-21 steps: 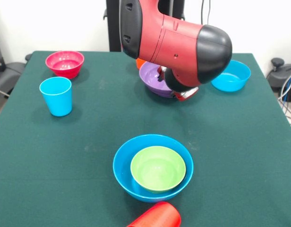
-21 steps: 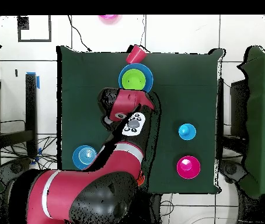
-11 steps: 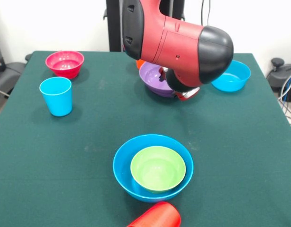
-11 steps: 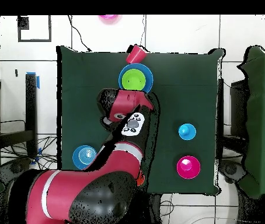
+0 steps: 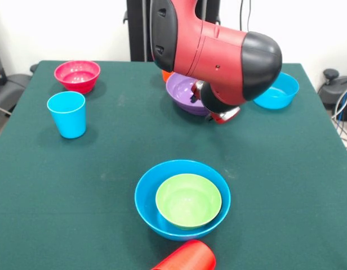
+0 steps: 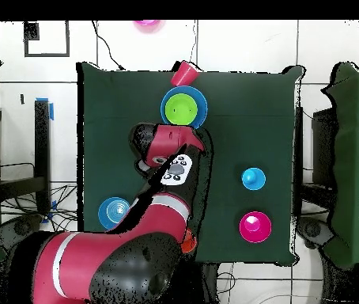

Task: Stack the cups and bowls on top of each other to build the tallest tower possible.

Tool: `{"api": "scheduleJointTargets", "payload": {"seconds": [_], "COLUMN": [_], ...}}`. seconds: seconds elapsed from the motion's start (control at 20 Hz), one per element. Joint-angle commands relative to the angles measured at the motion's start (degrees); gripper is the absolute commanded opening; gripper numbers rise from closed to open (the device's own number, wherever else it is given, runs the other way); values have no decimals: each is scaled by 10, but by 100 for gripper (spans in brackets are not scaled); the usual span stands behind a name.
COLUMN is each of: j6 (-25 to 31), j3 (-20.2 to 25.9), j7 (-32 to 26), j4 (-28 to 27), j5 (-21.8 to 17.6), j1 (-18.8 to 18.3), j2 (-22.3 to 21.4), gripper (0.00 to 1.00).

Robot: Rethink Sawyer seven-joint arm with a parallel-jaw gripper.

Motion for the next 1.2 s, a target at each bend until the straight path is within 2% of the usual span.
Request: {"api": "scheduleJointTargets", "payload": {"seconds": [0.05,0.15,0.2,0.35,1.2], "j6": [-86,-105,-108,-112,-98], "j3": [68,53,55,64,64], "j7": [1,19,17,-6,5], "j4": [30,25,28,31,25], "j5": [-30,-37,-34,-40,-40], "j1": [9,16,14,9,7], "j2": [34,39,39,37,36], "gripper": [100,100,0,0,0]}}
